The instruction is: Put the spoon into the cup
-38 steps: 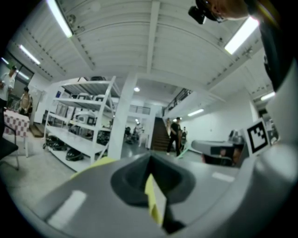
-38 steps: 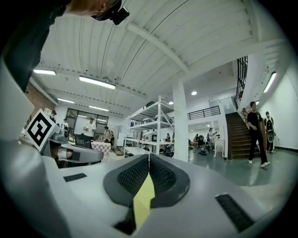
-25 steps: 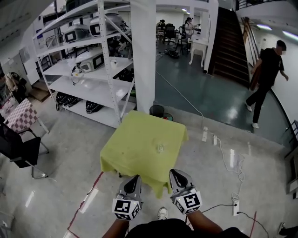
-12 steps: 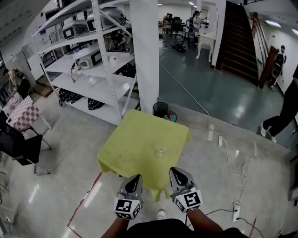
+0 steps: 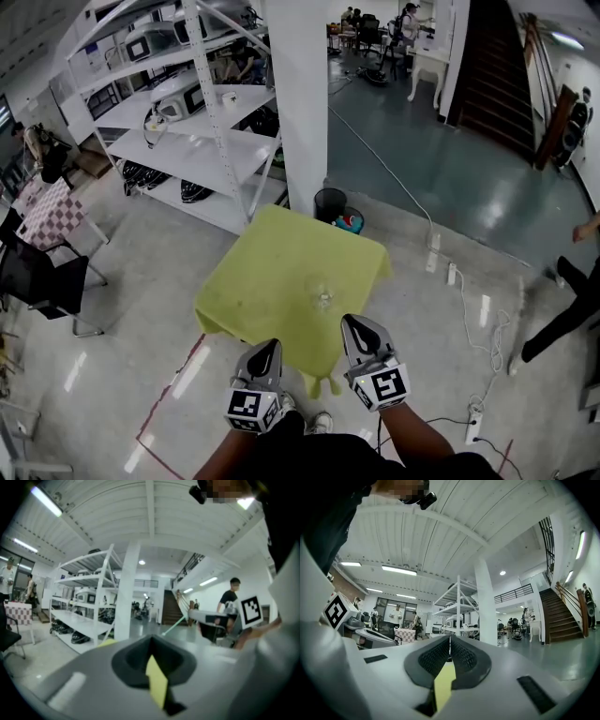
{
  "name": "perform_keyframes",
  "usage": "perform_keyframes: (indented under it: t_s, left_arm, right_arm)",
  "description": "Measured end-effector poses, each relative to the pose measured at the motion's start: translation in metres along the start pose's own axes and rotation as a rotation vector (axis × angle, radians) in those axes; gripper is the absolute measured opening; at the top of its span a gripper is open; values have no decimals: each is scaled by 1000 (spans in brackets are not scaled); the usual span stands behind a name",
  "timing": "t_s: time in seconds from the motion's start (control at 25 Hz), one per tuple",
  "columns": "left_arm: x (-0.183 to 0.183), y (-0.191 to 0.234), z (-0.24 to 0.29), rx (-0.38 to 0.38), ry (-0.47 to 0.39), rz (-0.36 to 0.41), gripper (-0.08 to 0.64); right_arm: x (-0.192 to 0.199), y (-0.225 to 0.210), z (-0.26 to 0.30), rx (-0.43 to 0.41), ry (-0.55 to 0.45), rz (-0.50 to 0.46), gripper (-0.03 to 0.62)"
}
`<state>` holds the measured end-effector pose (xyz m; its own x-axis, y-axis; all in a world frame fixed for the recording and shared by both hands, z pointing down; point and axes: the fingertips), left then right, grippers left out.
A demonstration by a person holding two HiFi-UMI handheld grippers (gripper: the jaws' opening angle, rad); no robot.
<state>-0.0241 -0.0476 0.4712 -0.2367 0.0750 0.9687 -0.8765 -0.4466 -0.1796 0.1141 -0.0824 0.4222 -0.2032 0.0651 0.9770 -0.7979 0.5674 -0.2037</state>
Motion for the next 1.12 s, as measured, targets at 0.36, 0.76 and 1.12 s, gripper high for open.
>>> perform_keyframes:
  t_s: [0.36,0.76,1.12]
  left_arm:
    - [-2,30,41,8,-20,-11,5]
    - [12,76,87,27,-15,-14,5]
    - [23,96,122,108,-14,-30,5]
  right_arm:
    - [12,-10,36,12,27,11,11]
    - [41,-34,83,66,79,42,11]
    - [58,-50,116,137,122,27,11]
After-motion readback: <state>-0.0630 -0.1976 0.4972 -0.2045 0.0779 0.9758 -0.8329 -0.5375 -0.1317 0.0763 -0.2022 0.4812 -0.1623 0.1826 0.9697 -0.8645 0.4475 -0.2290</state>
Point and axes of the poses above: the fingertips, and each gripper's own axes: z forward along the fingers, y to its left, x out of its underside, and after that the axes turned 15 degrees about z, right-handed
